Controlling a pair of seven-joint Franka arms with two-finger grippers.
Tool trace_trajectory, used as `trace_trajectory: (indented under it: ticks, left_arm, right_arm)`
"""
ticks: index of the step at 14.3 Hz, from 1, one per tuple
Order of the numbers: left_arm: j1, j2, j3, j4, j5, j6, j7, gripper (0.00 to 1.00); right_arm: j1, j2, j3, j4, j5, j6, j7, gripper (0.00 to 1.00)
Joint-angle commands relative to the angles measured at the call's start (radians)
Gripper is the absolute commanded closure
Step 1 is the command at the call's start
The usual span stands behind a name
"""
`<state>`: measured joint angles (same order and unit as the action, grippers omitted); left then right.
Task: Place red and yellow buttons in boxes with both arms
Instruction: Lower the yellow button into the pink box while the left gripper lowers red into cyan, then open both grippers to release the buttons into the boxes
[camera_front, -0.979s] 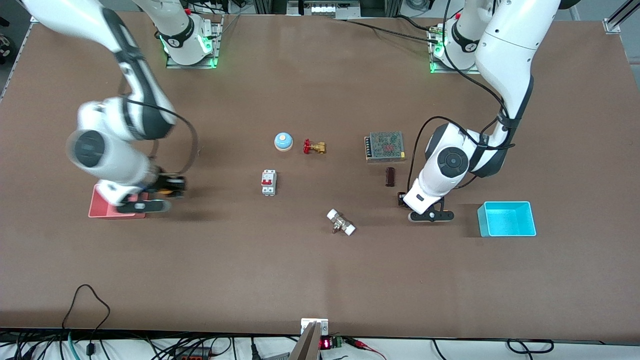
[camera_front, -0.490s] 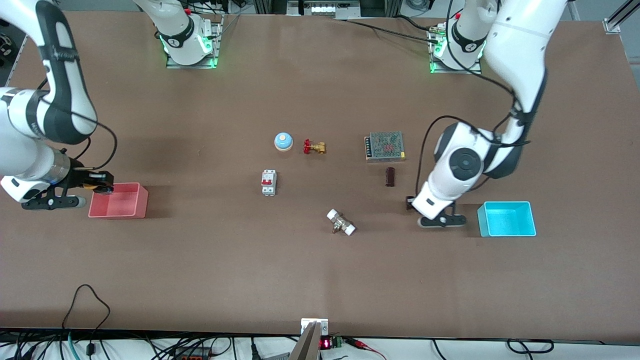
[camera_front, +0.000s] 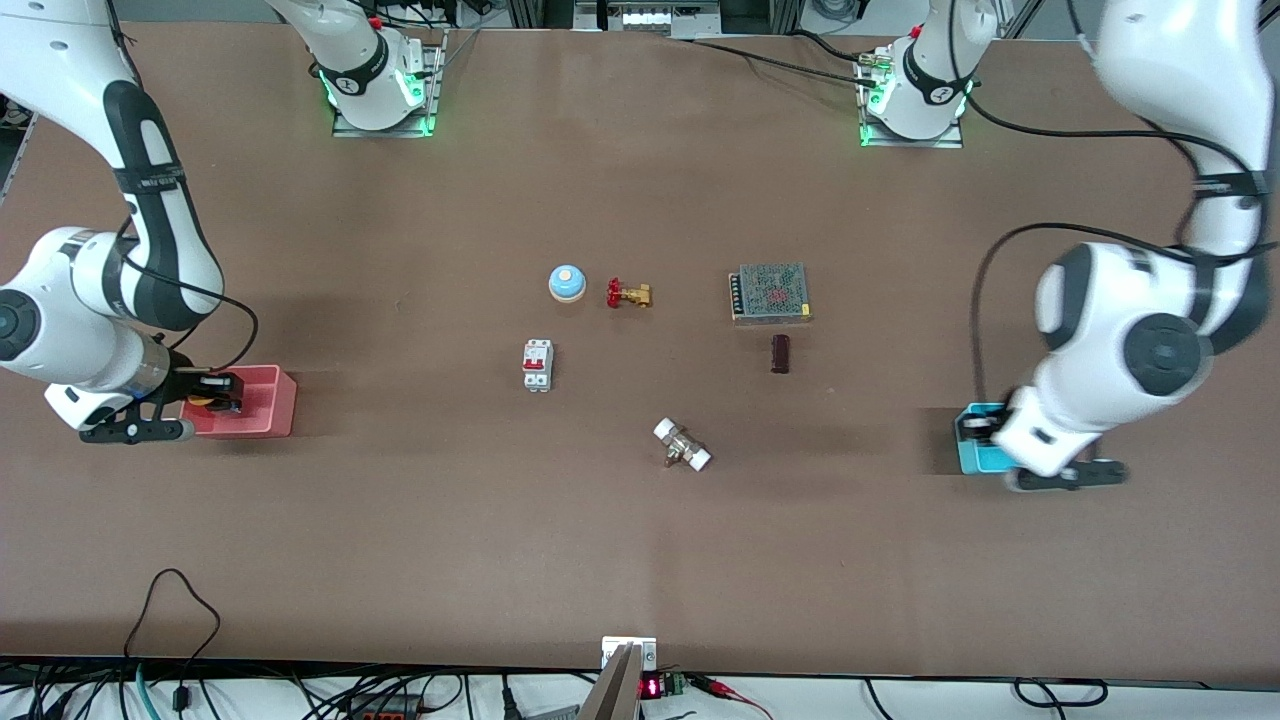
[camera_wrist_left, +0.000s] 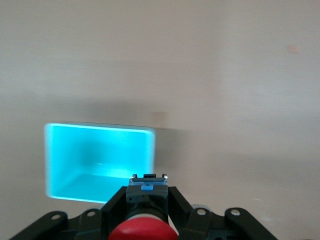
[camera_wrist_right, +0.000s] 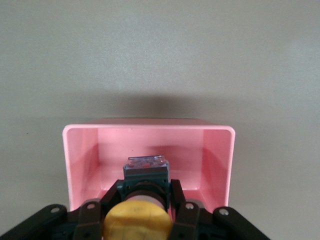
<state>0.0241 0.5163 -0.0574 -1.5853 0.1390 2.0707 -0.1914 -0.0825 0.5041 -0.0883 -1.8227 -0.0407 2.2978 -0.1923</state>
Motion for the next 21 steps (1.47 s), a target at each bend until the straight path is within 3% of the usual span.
trace_trajectory:
  ticks: [1,7,10,14,16,18,21]
  left_arm:
    - [0.048,0.060,-0.010,0.022,0.070,0.012,0.033,0.77]
    - [0.103,0.159,-0.013,-0.012,0.059,0.121,0.099,0.77]
    - [0.111,0.175,-0.021,-0.022,0.053,0.126,0.101,0.77]
    - [0.109,0.177,-0.022,-0.024,0.053,0.140,0.101,0.77]
    - [0.109,0.180,-0.022,-0.024,0.053,0.140,0.098,0.77]
    - [0.109,0.186,-0.022,-0.027,0.053,0.161,0.098,0.77]
    - [0.117,0.199,-0.022,-0.041,0.047,0.180,0.098,0.77]
  right_arm:
    - [0.000,0.025,0.001,0.008,0.022,0.022,-0.012,0.93]
    - [-0.006,0.065,-0.001,0.008,0.021,0.035,-0.013,0.88]
    - [-0.005,0.070,0.001,0.008,0.021,0.035,-0.012,0.68]
    - [-0.005,0.067,-0.001,0.010,0.018,0.035,-0.015,0.23]
    - [-0.005,0.064,0.001,0.010,0.019,0.035,-0.007,0.06]
    - [-0.005,0.059,0.001,0.010,0.019,0.035,-0.010,0.00]
    - [-0.002,0.009,0.001,0.008,0.015,0.020,-0.016,0.00]
